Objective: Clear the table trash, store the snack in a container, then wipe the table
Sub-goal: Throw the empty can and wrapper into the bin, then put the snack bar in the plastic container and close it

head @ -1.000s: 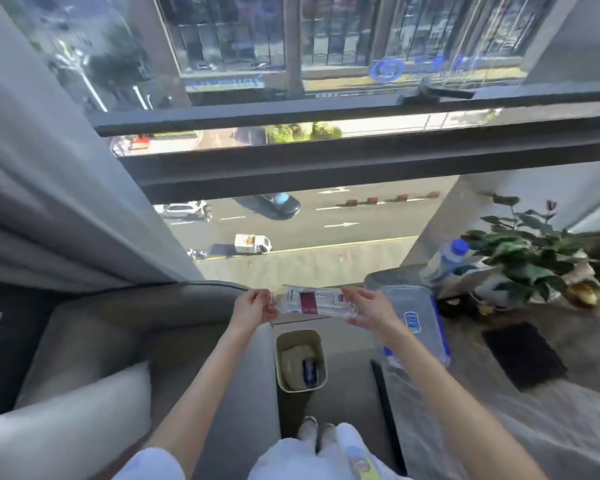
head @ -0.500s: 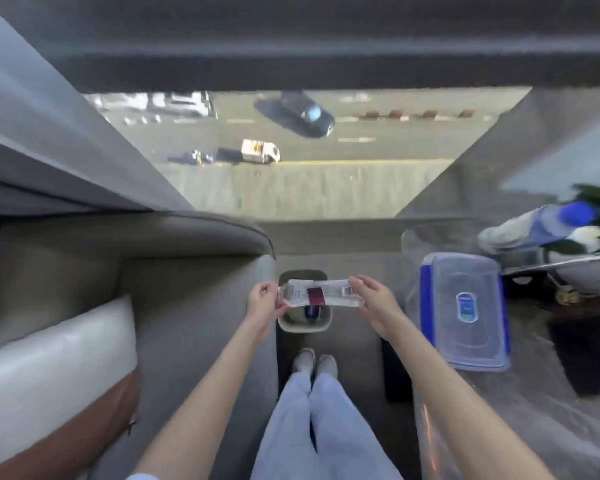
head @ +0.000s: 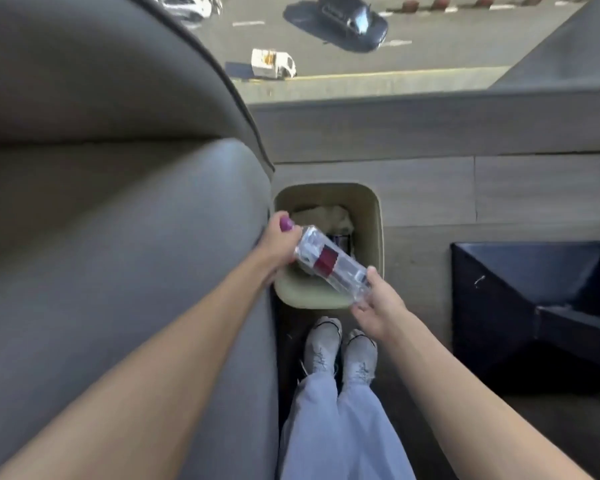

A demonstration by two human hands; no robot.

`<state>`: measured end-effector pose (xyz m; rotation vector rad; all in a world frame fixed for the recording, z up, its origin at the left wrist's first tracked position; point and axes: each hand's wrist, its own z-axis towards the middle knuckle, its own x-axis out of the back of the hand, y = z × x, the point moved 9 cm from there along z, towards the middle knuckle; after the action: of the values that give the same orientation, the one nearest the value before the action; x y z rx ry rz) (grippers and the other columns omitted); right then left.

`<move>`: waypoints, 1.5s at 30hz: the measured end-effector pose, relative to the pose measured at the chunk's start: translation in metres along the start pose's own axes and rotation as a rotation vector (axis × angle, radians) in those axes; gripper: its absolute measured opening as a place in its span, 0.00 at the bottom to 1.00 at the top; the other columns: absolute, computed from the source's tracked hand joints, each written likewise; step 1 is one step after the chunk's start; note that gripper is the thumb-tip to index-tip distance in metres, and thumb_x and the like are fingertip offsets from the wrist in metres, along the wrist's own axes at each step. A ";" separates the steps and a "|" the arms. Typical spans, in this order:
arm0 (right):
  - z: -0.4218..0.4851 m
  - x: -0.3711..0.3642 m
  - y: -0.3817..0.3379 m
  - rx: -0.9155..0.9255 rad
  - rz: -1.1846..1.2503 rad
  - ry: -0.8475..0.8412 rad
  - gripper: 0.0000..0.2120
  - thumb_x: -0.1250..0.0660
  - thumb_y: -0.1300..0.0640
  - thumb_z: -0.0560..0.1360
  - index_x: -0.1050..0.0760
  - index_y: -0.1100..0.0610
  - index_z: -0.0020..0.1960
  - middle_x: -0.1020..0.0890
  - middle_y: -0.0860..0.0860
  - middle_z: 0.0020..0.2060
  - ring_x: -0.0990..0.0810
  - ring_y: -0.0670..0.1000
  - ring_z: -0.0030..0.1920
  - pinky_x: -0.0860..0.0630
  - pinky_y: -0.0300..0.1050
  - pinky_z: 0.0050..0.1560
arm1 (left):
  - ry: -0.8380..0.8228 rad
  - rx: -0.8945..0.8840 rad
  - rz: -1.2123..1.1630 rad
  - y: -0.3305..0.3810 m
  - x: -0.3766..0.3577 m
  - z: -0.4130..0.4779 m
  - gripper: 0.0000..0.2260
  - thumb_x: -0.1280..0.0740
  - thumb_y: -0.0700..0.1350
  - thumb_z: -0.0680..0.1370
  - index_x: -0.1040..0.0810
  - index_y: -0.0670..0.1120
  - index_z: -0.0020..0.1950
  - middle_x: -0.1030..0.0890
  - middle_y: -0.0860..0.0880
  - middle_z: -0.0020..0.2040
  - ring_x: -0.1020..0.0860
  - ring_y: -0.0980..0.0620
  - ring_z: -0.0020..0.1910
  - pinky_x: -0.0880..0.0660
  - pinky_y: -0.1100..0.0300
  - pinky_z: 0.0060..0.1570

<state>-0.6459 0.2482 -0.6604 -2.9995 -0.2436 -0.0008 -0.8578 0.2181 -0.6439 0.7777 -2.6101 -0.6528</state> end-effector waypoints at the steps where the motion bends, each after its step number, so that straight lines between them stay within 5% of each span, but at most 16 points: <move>1: 0.015 -0.004 0.008 -0.027 0.031 -0.008 0.19 0.42 0.49 0.81 0.27 0.59 0.66 0.19 0.55 0.59 0.22 0.48 0.40 0.27 0.36 0.33 | -0.004 0.001 0.025 -0.003 -0.005 0.016 0.09 0.39 0.39 0.78 0.30 0.53 0.52 0.32 0.47 0.46 0.31 0.49 0.48 0.30 0.53 0.50; 4: 0.037 -0.019 0.023 -0.110 0.157 -0.056 0.23 0.41 0.44 0.80 0.30 0.58 0.68 0.26 0.56 0.69 0.22 0.51 0.60 0.26 0.42 0.63 | -0.032 -0.013 0.106 -0.002 -0.017 0.048 0.26 0.39 0.41 0.78 0.40 0.49 0.76 0.28 0.45 0.64 0.27 0.47 0.61 0.29 0.54 0.66; 6: 0.042 -0.018 0.021 -0.113 0.107 -0.007 0.31 0.39 0.44 0.79 0.42 0.55 0.76 0.40 0.56 0.77 0.36 0.58 0.75 0.36 0.54 0.74 | -0.017 -0.041 0.236 0.005 -0.021 0.053 0.30 0.40 0.41 0.79 0.47 0.48 0.79 0.34 0.46 0.75 0.32 0.47 0.71 0.37 0.58 0.70; 8: 0.036 -0.009 0.012 -0.074 -0.006 0.065 0.33 0.38 0.46 0.79 0.47 0.53 0.78 0.45 0.53 0.78 0.41 0.58 0.77 0.34 0.56 0.73 | 0.024 -0.043 0.395 0.008 -0.016 0.051 0.27 0.41 0.41 0.80 0.44 0.46 0.78 0.35 0.44 0.76 0.33 0.45 0.73 0.38 0.58 0.72; 10: 0.018 -0.006 -0.001 -0.004 -0.087 0.041 0.28 0.39 0.48 0.80 0.40 0.56 0.76 0.37 0.54 0.76 0.34 0.56 0.73 0.29 0.53 0.69 | 0.031 -0.040 0.528 0.013 -0.011 0.038 0.21 0.42 0.43 0.80 0.34 0.43 0.73 0.28 0.42 0.71 0.28 0.42 0.68 0.32 0.54 0.69; 13: -0.034 0.001 -0.027 0.136 -0.256 -0.004 0.17 0.39 0.49 0.80 0.27 0.56 0.65 0.21 0.55 0.61 0.21 0.51 0.58 0.22 0.46 0.56 | -0.045 -0.080 0.623 0.027 -0.008 -0.009 0.14 0.43 0.44 0.80 0.25 0.44 0.63 0.21 0.41 0.62 0.24 0.41 0.60 0.27 0.48 0.64; 17: -0.146 0.012 -0.064 0.411 -0.695 0.037 0.09 0.38 0.47 0.77 0.21 0.49 0.49 0.17 0.46 0.44 0.21 0.47 0.45 0.26 0.43 0.49 | -0.095 -0.162 0.824 0.059 0.010 -0.111 0.14 0.43 0.45 0.80 0.25 0.47 0.63 0.20 0.43 0.62 0.23 0.42 0.61 0.26 0.48 0.62; 23: -0.322 0.023 -0.084 0.623 -1.185 0.063 0.23 0.37 0.46 0.77 0.31 0.49 0.71 0.25 0.51 0.67 0.27 0.53 0.67 0.30 0.49 0.65 | -0.058 -0.364 1.155 0.138 0.042 -0.285 0.15 0.46 0.43 0.80 0.27 0.46 0.64 0.22 0.42 0.63 0.24 0.40 0.62 0.27 0.47 0.57; 30: -0.470 0.069 -0.066 0.614 -1.035 0.037 0.26 0.38 0.43 0.77 0.34 0.48 0.73 0.30 0.51 0.72 0.30 0.53 0.70 0.32 0.50 0.67 | -0.108 -0.361 1.336 0.177 0.046 -0.430 0.17 0.46 0.44 0.80 0.28 0.45 0.67 0.24 0.42 0.66 0.25 0.41 0.64 0.26 0.46 0.62; 36: -0.559 0.146 -0.050 0.862 -0.917 0.147 0.21 0.37 0.49 0.79 0.28 0.54 0.69 0.26 0.53 0.69 0.30 0.52 0.70 0.36 0.46 0.70 | -0.135 -0.674 1.505 0.211 -0.046 -0.533 0.14 0.43 0.46 0.77 0.27 0.46 0.61 0.22 0.41 0.61 0.23 0.39 0.61 0.26 0.49 0.55; 45: -0.669 0.435 0.056 0.900 -0.578 0.748 0.22 0.37 0.46 0.78 0.29 0.51 0.70 0.26 0.51 0.70 0.28 0.52 0.69 0.32 0.47 0.69 | -0.325 -1.296 1.711 0.182 -0.277 -0.727 0.13 0.42 0.43 0.76 0.24 0.47 0.58 0.21 0.43 0.59 0.23 0.40 0.58 0.25 0.49 0.52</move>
<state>-0.2009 0.1753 -0.0001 -1.7932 -0.7475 -0.7998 -0.3974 0.2751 0.0063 -1.7116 -1.4077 -1.3799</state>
